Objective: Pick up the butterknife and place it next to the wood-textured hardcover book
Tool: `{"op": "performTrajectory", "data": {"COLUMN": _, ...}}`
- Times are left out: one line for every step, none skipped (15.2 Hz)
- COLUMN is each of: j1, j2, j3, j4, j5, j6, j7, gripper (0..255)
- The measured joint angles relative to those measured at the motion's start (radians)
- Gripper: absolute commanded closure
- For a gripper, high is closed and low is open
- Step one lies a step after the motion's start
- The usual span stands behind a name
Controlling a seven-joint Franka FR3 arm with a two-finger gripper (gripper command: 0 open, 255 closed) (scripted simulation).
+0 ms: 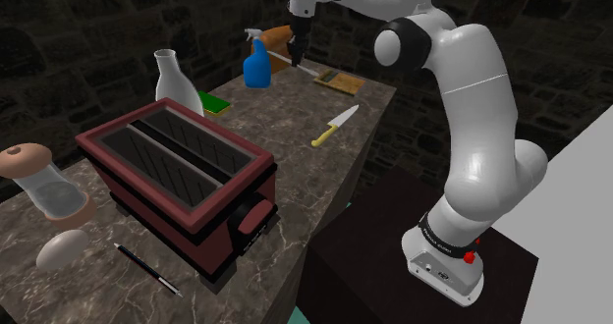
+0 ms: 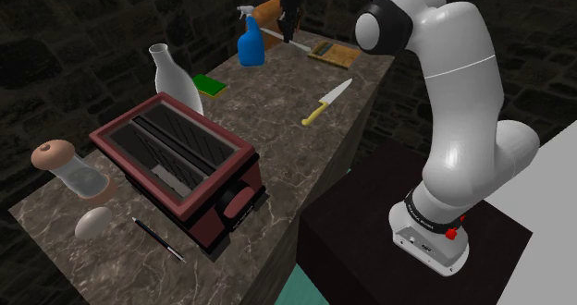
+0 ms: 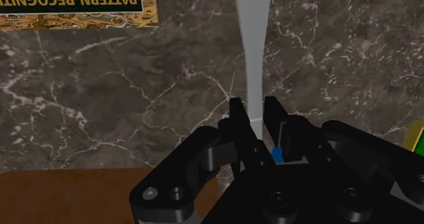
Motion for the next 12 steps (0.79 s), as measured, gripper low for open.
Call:
{"op": "performTrajectory", "data": {"j1": -0.002, "j2": 0.004, "j3": 0.000, "j4": -0.003, "j5": 0.000, "j6": 0.006, "j7": -0.004, "gripper": 255}}
{"op": "performTrajectory", "data": {"j1": -0.002, "j2": 0.005, "j3": -0.001, "j4": -0.013, "j5": 0.000, "j6": 0.017, "j7": -0.006, "gripper": 255}}
{"op": "performTrajectory", "data": {"j1": -0.004, "j2": 0.011, "j3": -0.001, "j4": -0.015, "j5": 0.001, "j6": 0.025, "j7": -0.008, "gripper": 255}}
{"op": "performTrajectory", "data": {"j1": -0.003, "j2": 0.008, "j3": -0.001, "j4": -0.031, "j5": 0.001, "j6": 0.038, "j7": -0.009, "gripper": 255}}
{"op": "performTrajectory", "data": {"j1": -0.003, "j2": 0.007, "j3": -0.001, "j4": -0.049, "j5": 0.001, "j6": 0.055, "j7": -0.011, "gripper": 255}}
{"op": "performTrajectory", "data": {"j1": -0.002, "j2": 0.006, "j3": -0.001, "j4": -0.065, "j5": 0.001, "j6": 0.070, "j7": -0.012, "gripper": 255}}
{"op": "performTrajectory", "data": {"j1": -0.001, "j2": 0.006, "j3": -0.001, "j4": -0.077, "j5": 0.001, "j6": 0.082, "j7": -0.012, "gripper": 255}}
{"op": "performTrajectory", "data": {"j1": -0.001, "j2": 0.001, "j3": -0.001, "j4": -0.100, "j5": 0.002, "j6": 0.101, "j7": -0.015, "gripper": 255}}
{"op": "performTrajectory", "data": {"j1": 0.000, "j2": 0.005, "j3": -0.001, "j4": -0.105, "j5": 0.002, "j6": 0.111, "j7": -0.014, "gripper": 255}}
{"op": "performTrajectory", "data": {"j1": 0.000, "j2": 0.003, "j3": -0.002, "j4": -0.122, "j5": 0.002, "j6": 0.125, "j7": -0.017, "gripper": 255}}
{"op": "performTrajectory", "data": {"j1": -0.002, "j2": 0.005, "j3": -0.002, "j4": -0.132, "j5": 0.003, "j6": 0.136, "j7": -0.020, "gripper": 255}}
{"op": "performTrajectory", "data": {"j1": -0.001, "j2": 0.008, "j3": -0.001, "j4": -0.140, "j5": 0.003, "j6": 0.147, "j7": -0.021, "gripper": 255}}
